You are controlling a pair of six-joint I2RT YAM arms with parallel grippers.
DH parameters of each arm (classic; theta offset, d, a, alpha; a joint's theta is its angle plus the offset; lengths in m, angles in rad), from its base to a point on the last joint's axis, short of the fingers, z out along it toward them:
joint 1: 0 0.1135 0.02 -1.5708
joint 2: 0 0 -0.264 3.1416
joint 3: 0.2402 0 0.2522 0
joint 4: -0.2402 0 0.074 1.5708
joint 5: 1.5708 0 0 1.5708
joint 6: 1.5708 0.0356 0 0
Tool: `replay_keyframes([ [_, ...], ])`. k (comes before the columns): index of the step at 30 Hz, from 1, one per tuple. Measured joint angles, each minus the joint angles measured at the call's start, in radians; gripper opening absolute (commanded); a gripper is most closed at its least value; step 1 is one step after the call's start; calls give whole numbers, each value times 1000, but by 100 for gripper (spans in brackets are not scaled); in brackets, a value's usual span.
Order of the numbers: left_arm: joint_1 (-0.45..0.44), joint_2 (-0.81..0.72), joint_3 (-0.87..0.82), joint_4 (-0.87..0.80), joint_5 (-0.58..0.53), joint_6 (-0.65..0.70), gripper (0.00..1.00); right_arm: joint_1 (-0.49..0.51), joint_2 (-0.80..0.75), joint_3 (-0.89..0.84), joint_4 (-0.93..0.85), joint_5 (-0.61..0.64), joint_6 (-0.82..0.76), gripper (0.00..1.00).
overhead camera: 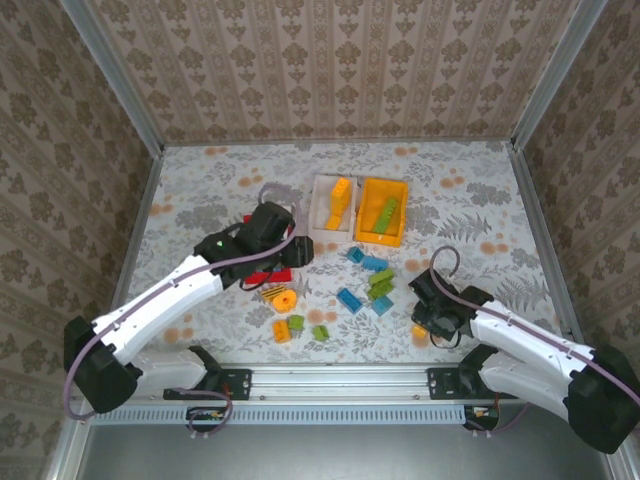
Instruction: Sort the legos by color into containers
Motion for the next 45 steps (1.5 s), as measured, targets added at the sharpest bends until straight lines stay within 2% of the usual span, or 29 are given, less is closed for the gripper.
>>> replay_keyframes([
  [4, -92, -34, -2, 7, -65, -31, 55, 0, 28, 190, -6, 41, -121, 21],
  [7, -135, -76, -13, 16, -136, -59, 55, 0, 131, 353, 29, 38, -227, 20],
  [12, -153, -137, -48, 18, -246, -96, 55, 14, 406, 599, 116, -14, -373, 20],
  [18, -172, -145, -49, 14, -327, -104, 55, 21, 776, 909, 148, -53, -469, 21],
  [25, -179, -150, -55, 5, -357, -104, 55, 16, 1048, 1204, 138, -61, -534, 23],
  [28, -180, -150, -55, 3, -360, -104, 55, 4, 1117, 1278, 130, -56, -556, 26],
  [34, -185, -147, -55, -10, -355, -104, 56, -25, 1219, 1373, 102, -46, -590, 42],
  [40, -185, -122, -79, -47, -332, -136, 60, -31, 1230, 1379, 79, -46, -612, 52],
  [45, -185, -120, -129, -92, -304, -179, 60, -25, 1211, 1379, 68, -47, -616, 49],
])
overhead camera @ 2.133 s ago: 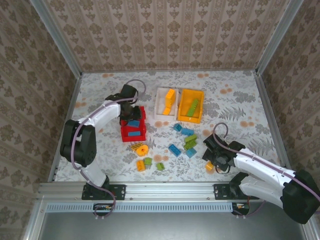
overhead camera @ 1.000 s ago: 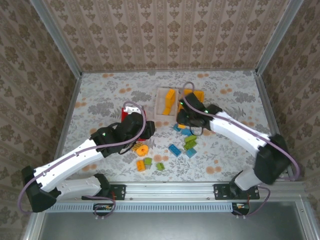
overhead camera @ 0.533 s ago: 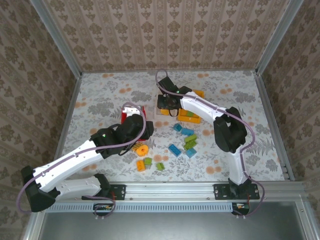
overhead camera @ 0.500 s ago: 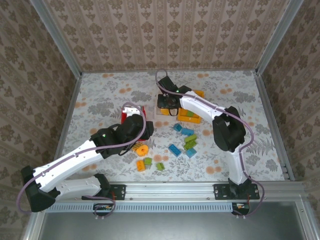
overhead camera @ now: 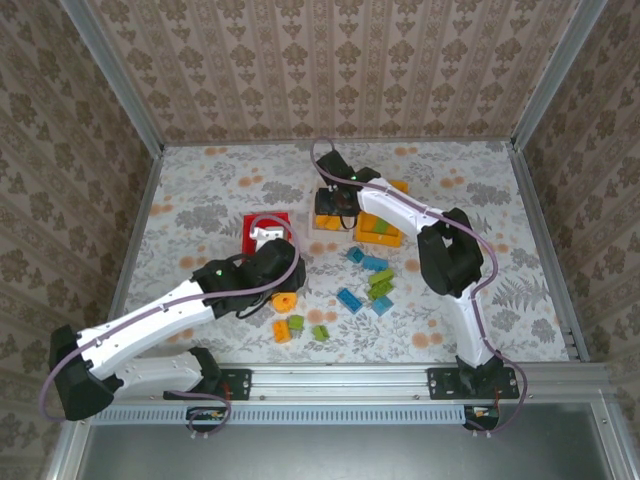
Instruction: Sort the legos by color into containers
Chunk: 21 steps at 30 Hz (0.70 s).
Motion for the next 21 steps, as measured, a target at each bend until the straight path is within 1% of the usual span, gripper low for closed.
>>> replay_keyframes([
  [4, -2, 0, -35, -22, 32, -29, 60, 10, -104, -57, 10, 0, -12, 48],
  [7, -20, 16, -46, -6, 76, -21, 64, 28, -266, -178, 46, -2, -19, 48],
  [9, -37, 68, -39, 22, 109, 1, 67, 39, -410, -298, 75, -4, -18, 48],
  [13, -68, 256, 38, 46, 166, 6, 69, 47, -703, -535, 79, -1, -12, 52],
  [16, -79, 373, 92, 58, 200, -58, 69, 45, -912, -686, 45, 8, -3, 57],
  [21, -77, 491, 183, 74, 243, -244, 72, 45, -1220, -858, -48, -3, 0, 68],
])
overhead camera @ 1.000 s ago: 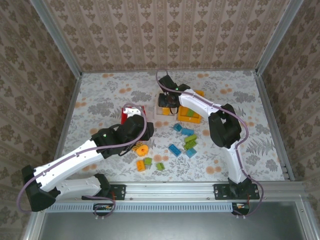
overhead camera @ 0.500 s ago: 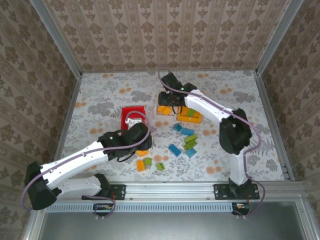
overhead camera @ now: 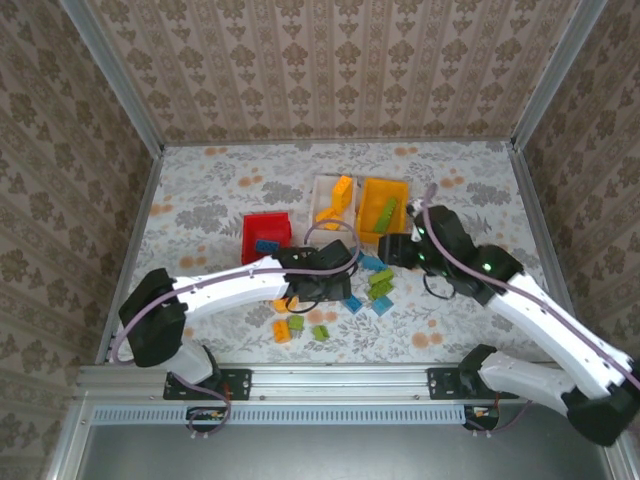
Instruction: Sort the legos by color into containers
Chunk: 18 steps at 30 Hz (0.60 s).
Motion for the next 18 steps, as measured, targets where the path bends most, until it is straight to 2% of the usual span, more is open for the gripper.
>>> replay_keyframes([
  [4, 0, 43, 34, 34, 45, -151, 76, 0, -143, -58, -83, -37, -3, 68],
  [11, 16, 156, 36, 100, 150, -340, 79, 0, -226, -75, -175, -55, 3, 68],
  [18, 32, 247, 41, 152, 179, -401, 78, 0, -236, -105, -178, -79, 18, 67],
])
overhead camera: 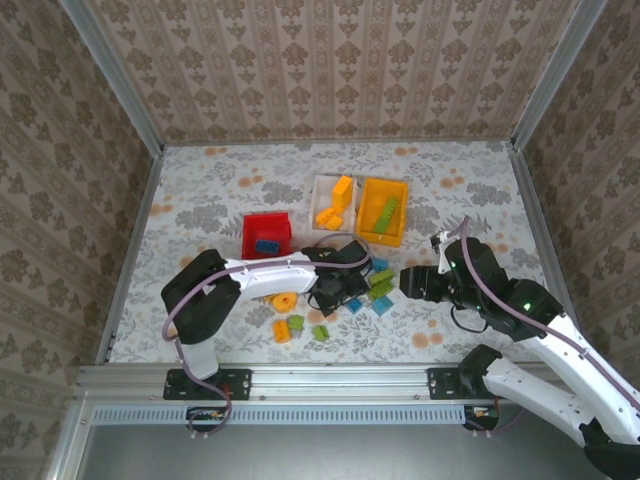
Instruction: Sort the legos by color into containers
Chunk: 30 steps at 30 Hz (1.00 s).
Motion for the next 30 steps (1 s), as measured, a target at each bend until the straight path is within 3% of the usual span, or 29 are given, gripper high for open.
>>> replay_keyframes([
  [2, 2, 11, 11, 1, -1, -3, 71, 0, 1, -11, 0, -5, 10, 67],
  [6, 9, 32, 19, 23, 2, -23, 49, 0, -4, -26, 1, -13, 21, 67],
  [10, 14, 53, 19, 35, 10, -29, 42, 0, -8, -35, 2, -14, 25, 67],
  [14, 14, 40, 19, 35, -3, -24, 27, 0, -11, -42, 3, -17, 34, 66],
  [19, 14, -60, 17, -64, -122, 27, 23, 5, -10, -58, 23, -24, 39, 64],
  [24, 44, -346, 13, -222, -258, 120, 22, 107, 36, -63, 101, -26, 27, 63],
  [28, 164, -511, -4, -335, -322, 252, 22, 213, 126, -63, 198, -24, 13, 63],
  [30, 264, -539, -22, -370, -328, 342, 23, 256, 182, -62, 253, -22, 11, 63],
])
